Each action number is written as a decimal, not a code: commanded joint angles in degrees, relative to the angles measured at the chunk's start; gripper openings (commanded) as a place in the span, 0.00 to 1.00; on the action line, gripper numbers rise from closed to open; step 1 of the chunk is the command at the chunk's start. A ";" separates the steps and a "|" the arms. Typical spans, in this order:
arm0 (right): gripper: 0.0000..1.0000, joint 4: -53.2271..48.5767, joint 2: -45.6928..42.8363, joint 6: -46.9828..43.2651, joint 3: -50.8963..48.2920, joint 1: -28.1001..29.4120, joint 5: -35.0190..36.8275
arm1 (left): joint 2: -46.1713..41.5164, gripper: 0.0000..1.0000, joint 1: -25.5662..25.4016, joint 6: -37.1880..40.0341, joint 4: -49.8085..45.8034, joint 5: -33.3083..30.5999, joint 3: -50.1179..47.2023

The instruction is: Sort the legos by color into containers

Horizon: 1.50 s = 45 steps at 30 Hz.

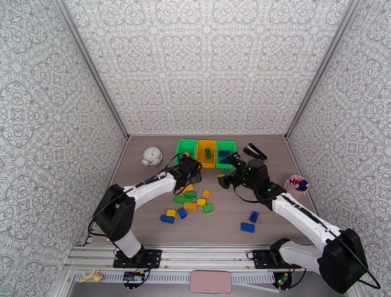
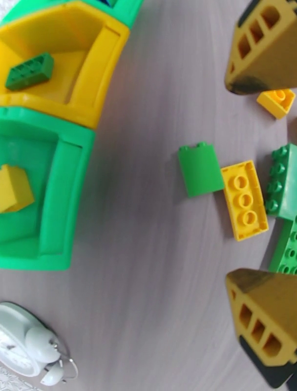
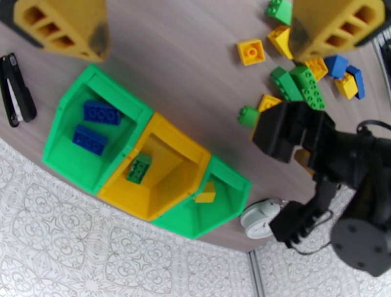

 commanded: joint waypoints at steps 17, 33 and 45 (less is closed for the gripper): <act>1.00 -2.18 1.82 -0.46 0.13 1.28 0.45 | 16.03 0.80 2.75 -3.89 -4.08 7.64 11.72; 1.00 -2.99 3.04 -0.26 1.08 1.24 0.51 | 18.20 0.58 2.75 -3.52 -7.63 4.69 13.21; 1.00 -3.41 0.20 0.08 -0.51 1.30 1.33 | 16.14 0.40 1.59 -2.67 -7.89 0.76 12.10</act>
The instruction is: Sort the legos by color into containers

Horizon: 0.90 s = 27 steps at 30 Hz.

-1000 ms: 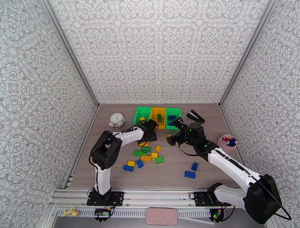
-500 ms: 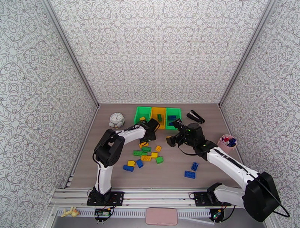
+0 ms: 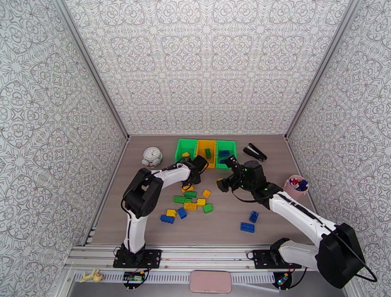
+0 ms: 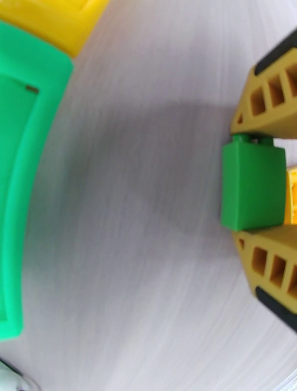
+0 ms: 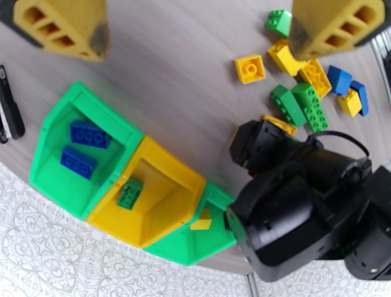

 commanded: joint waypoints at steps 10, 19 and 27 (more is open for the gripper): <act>0.99 4.22 -7.68 5.43 -6.23 0.25 -0.38 | -10.57 0.40 -1.00 4.32 8.68 -1.55 -1.82; 0.99 7.60 -9.88 8.53 -8.91 0.33 1.63 | -8.57 0.40 -0.86 8.07 19.15 1.08 5.25; 0.99 7.22 -11.68 9.84 -9.92 0.33 3.41 | 1.54 0.40 0.36 9.50 19.21 2.34 19.08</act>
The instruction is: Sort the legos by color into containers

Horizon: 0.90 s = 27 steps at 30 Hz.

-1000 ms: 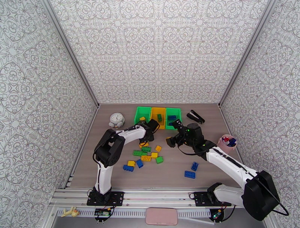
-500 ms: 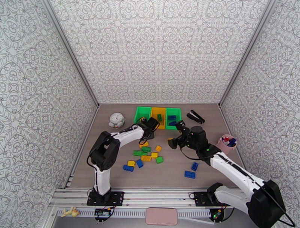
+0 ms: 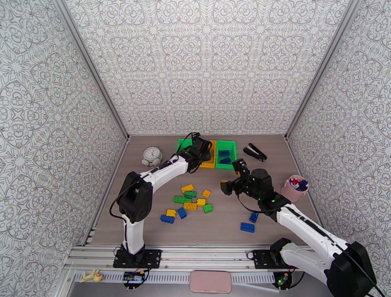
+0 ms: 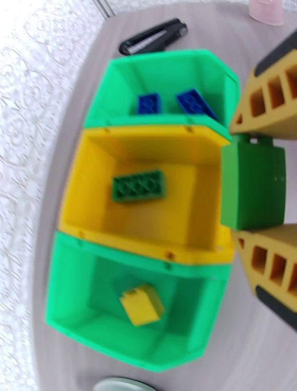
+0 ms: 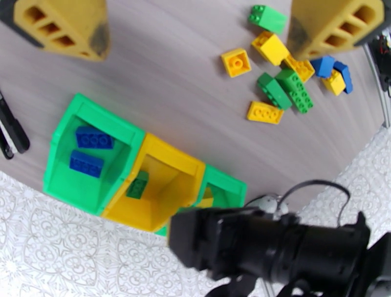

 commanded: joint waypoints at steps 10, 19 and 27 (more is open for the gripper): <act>0.99 -2.99 -4.73 1.34 -0.95 0.21 4.97 | 14.73 0.40 2.48 1.09 -3.02 3.13 15.62; 0.98 -5.14 -6.72 3.22 -0.33 0.28 6.45 | 15.27 0.53 3.24 1.09 -3.28 4.35 16.15; 0.98 -7.70 -9.18 3.78 0.33 0.24 8.24 | 12.19 0.74 2.92 2.06 -3.07 4.40 14.56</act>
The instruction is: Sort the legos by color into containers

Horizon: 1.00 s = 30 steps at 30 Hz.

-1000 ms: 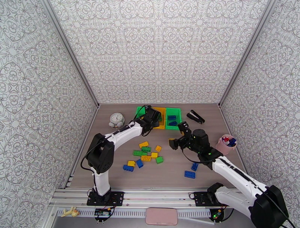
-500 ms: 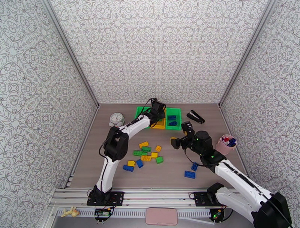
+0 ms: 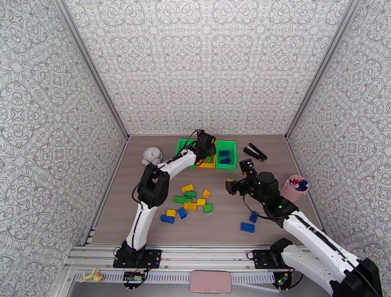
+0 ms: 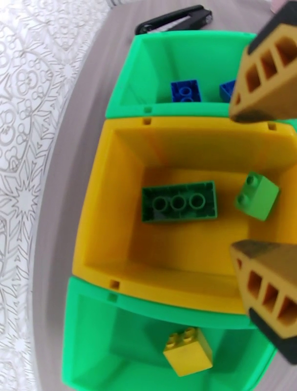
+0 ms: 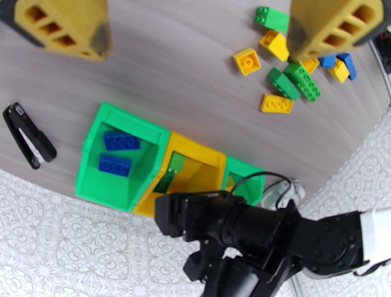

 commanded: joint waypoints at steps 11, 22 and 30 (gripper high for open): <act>0.97 -0.31 -2.22 4.27 -2.26 0.20 7.28 | -16.32 0.86 -0.90 2.62 4.49 -2.11 -13.89; 0.96 -4.67 -0.58 14.79 -4.40 -0.01 18.83 | -38.05 1.00 -1.33 12.73 17.81 5.74 -40.93; 1.00 -14.73 -5.73 25.43 -9.70 -0.22 20.88 | -52.91 1.00 -3.50 23.11 22.72 14.16 -56.96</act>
